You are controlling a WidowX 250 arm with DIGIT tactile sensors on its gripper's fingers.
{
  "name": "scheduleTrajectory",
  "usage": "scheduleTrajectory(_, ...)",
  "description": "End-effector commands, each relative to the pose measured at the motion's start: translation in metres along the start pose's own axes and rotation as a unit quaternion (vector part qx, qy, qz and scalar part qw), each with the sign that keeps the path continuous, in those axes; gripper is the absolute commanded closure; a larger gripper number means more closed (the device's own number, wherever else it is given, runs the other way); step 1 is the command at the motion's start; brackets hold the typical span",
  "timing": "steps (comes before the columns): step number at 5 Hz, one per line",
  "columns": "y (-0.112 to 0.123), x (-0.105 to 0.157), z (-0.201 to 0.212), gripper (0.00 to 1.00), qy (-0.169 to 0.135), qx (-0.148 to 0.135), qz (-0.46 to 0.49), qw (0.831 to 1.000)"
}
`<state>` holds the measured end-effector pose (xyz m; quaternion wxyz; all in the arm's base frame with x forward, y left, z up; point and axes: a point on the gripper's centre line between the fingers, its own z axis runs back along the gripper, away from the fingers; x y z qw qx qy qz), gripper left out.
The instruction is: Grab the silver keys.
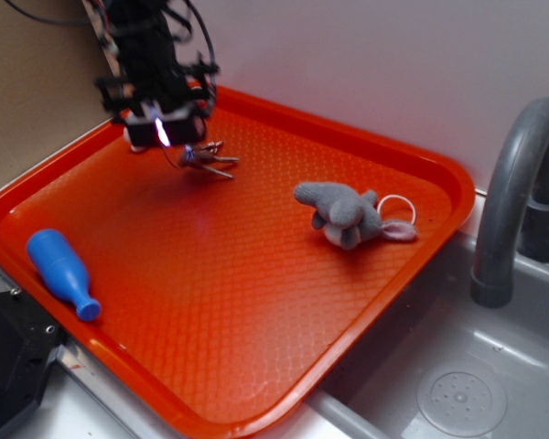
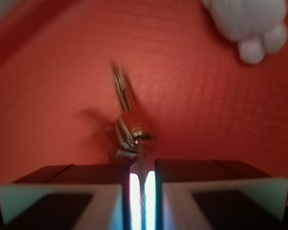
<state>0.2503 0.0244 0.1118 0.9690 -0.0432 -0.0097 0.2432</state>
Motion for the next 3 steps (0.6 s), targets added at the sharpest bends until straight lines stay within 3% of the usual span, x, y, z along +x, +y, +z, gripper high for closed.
scheduleTrajectory(1, 0.024, -0.033, 0.112, 1.0, -0.064, -0.037, -0.248, 0.966)
scheduleTrajectory(2, 0.019, -0.032, 0.156, 1.0, -0.074, -0.03, -0.353, 0.932)
scheduleTrajectory(3, 0.011, -0.03, 0.146, 1.0, -0.065, -0.007, -0.346, 0.936)
